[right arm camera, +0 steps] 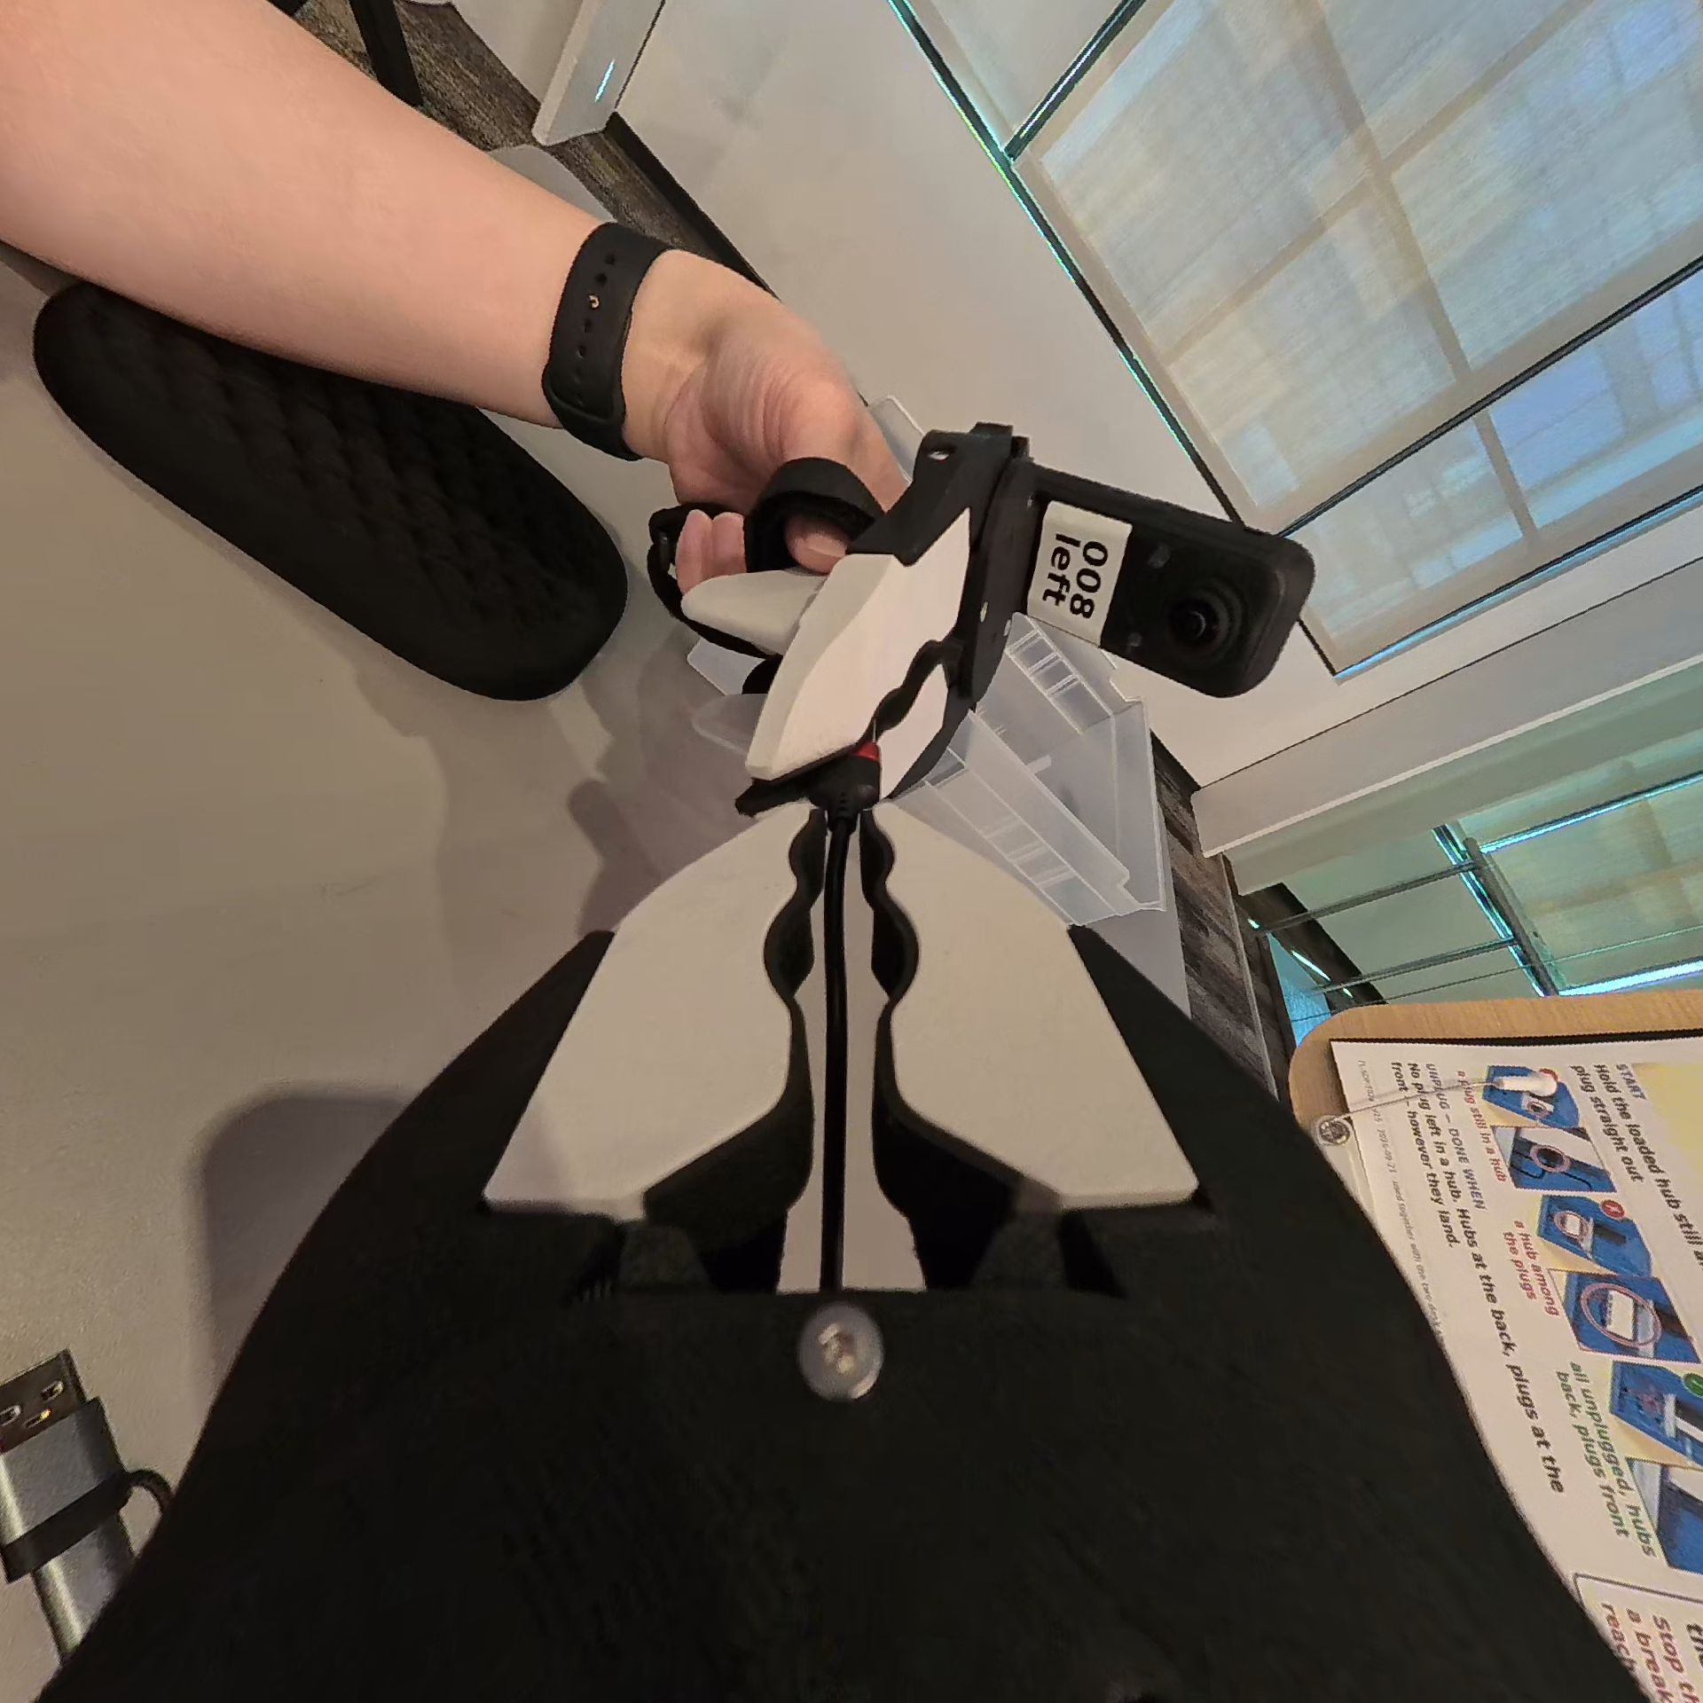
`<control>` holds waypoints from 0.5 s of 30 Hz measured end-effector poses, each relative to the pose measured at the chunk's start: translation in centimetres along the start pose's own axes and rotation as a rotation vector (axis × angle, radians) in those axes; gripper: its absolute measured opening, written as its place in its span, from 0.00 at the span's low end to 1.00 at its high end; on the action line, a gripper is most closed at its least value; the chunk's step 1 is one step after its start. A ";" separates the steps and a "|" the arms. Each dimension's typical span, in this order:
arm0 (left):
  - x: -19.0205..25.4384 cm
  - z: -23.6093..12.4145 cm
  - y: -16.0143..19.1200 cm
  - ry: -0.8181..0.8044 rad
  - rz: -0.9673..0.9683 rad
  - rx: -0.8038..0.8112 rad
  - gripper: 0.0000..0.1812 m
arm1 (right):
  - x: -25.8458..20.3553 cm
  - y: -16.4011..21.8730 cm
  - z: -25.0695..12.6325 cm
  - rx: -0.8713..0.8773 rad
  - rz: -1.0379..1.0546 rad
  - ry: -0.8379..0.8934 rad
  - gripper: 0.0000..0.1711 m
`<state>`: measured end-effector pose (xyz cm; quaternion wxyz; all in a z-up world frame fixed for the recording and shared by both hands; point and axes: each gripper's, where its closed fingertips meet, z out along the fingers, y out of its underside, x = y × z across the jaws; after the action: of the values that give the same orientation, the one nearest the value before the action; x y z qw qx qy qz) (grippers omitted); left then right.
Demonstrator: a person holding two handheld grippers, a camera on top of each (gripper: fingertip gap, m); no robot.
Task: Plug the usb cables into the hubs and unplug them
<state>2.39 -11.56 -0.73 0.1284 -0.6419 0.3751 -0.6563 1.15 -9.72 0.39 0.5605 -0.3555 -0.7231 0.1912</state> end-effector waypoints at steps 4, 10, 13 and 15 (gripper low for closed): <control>0.1 0.1 0.0 0.001 0.002 0.000 0.03 | 0.1 -0.1 0.0 0.006 0.003 0.001 0.04; -0.3 0.2 -0.2 -0.035 0.037 0.001 0.04 | 0.1 0.4 0.0 -0.026 0.062 -0.027 0.04; -1.6 0.0 -1.4 -0.181 0.125 0.040 0.08 | 0.8 1.2 -0.6 -0.055 0.078 -0.003 0.04; -2.8 -0.9 -2.6 -0.378 0.234 0.075 0.12 | 2.3 2.2 -1.6 -0.076 0.104 0.062 0.04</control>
<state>2.77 -7.65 -1.00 0.2955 -0.7004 0.3916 -0.5184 3.00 -6.80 0.93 0.5580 -0.4194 -0.6927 0.1814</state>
